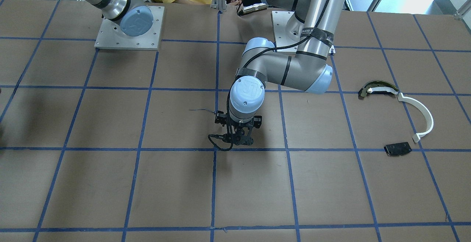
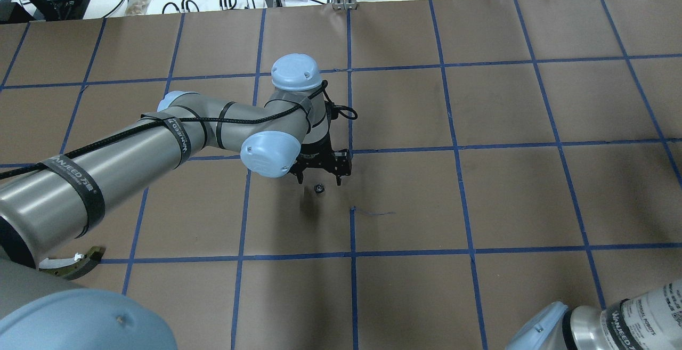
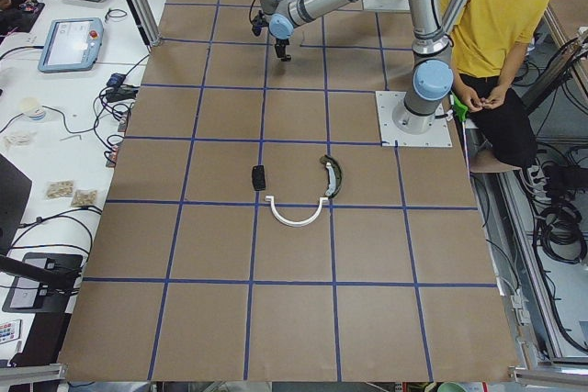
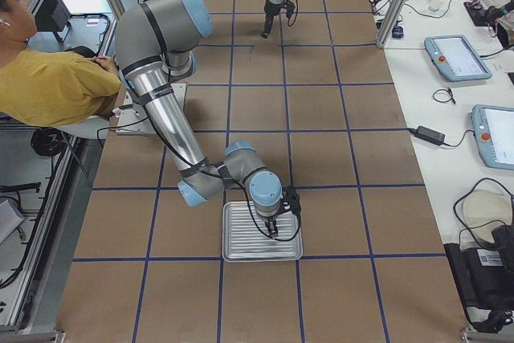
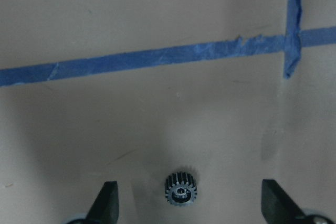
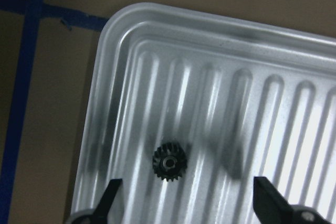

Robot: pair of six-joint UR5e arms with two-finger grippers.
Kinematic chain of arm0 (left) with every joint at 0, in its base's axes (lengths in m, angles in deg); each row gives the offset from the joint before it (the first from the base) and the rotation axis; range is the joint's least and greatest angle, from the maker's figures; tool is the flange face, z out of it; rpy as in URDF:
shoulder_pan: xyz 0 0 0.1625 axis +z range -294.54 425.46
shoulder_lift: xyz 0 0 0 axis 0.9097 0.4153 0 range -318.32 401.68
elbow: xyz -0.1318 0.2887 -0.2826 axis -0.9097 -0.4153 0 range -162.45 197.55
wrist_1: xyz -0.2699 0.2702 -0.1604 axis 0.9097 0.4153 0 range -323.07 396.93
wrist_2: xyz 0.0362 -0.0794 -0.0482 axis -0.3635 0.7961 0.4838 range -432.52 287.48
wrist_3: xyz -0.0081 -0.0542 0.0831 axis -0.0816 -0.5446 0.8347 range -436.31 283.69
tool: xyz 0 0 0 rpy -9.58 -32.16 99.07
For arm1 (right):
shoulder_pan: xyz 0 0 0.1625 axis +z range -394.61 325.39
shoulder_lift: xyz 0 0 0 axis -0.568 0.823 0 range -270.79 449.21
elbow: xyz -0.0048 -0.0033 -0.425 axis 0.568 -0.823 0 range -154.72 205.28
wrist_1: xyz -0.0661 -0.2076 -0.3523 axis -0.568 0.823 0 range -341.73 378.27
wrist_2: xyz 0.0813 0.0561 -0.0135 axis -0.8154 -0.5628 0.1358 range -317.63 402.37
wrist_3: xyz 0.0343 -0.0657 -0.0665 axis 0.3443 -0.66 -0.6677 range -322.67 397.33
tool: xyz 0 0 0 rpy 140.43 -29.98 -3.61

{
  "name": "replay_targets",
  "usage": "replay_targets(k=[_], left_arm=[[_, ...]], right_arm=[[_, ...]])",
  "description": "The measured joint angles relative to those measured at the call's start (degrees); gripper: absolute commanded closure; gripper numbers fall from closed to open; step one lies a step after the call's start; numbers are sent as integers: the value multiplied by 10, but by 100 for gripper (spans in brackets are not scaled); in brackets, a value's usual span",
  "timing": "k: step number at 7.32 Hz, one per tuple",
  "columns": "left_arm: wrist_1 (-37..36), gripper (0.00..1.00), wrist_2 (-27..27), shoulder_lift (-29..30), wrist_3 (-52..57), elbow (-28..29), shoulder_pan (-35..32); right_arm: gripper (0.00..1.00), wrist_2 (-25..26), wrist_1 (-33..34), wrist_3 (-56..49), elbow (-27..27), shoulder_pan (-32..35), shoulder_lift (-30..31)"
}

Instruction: Place bearing gear from tray to pile

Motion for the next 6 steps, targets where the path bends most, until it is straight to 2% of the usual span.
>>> replay_targets(k=[1,2,3,6], left_arm=[[2,42,0,1,0,-1,0],[3,45,-1,4,1,-2,0],[3,99,-1,7,1,-4,0],[4,100,-4,10,-1,-8,0]], right_arm=[[22,-1,-1,6,1,1,-1],[35,-1,0,11,1,3,-2],[37,-1,0,13,2,3,-2],[37,-2,0,14,1,14,-2]])
